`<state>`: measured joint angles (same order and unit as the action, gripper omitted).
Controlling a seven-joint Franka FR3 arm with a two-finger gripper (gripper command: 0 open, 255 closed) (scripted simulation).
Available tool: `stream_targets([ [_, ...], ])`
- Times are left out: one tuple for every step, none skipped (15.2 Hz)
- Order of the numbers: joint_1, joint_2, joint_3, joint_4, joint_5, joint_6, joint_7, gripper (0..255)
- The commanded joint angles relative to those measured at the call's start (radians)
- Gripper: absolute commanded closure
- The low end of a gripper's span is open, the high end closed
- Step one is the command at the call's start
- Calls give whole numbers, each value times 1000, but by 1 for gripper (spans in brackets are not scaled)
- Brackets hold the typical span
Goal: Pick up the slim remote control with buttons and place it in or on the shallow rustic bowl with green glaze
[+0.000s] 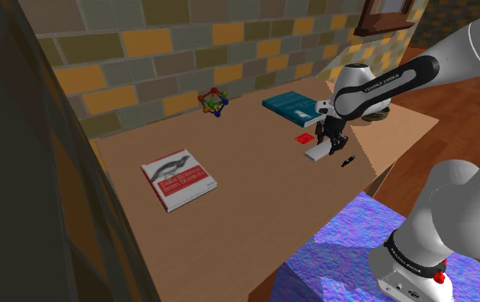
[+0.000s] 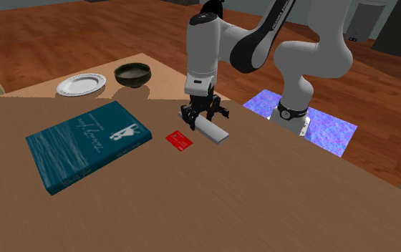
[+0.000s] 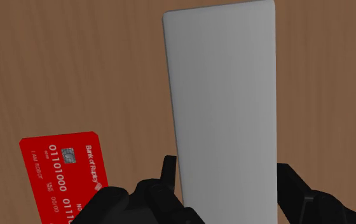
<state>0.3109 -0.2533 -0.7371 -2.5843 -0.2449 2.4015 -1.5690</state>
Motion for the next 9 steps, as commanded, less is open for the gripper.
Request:
stream_targets([
  [0, 1, 0, -1, 0, 0, 0, 255],
  [0, 1, 0, -1, 0, 0, 0, 255],
  [0, 1, 0, -1, 0, 0, 1, 255],
  [0, 1, 0, -1, 1, 1, 0, 255],
  [1, 3, -1, -1, 1, 1, 0, 255],
  [0, 1, 0, -1, 0, 0, 0, 255],
  [-4, -12, 5, 4, -6, -17, 6, 255],
  [-8, -25, 11, 10, -12, -34, 11, 255],
  [-11, -38, 17, 15, -18, -51, 16, 255],
])
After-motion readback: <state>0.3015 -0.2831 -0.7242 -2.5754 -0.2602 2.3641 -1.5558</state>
